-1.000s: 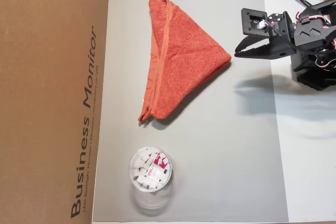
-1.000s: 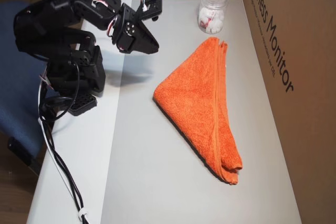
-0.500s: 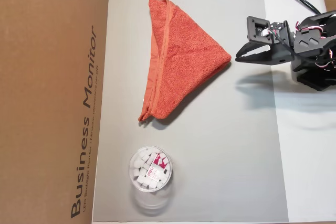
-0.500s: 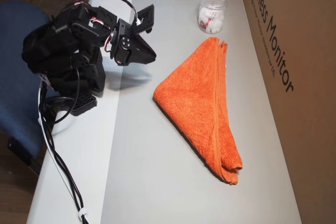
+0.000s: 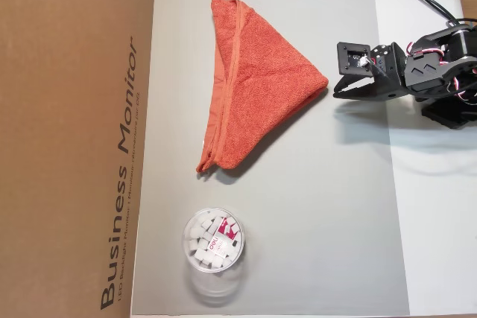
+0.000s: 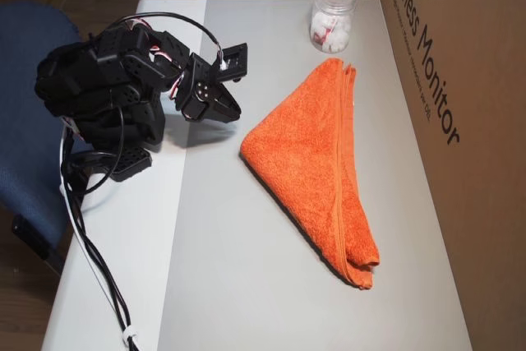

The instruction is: Fold the blanket.

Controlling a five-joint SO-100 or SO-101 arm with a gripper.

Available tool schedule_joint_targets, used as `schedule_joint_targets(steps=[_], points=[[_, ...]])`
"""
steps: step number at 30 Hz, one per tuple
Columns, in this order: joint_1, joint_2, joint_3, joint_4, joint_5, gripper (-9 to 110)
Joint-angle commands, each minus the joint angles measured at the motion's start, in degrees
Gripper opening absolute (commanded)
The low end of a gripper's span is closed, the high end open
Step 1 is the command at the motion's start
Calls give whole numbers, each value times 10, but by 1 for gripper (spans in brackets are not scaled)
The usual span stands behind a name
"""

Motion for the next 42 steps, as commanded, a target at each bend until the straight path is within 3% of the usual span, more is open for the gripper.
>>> schedule_joint_targets(steps=[1, 5, 17, 42], points=[[-4, 6, 7, 4, 4, 0], [-5, 6, 7, 19, 4, 0], [3, 7, 7, 220, 4, 0], [4, 7, 7, 221, -4, 0]])
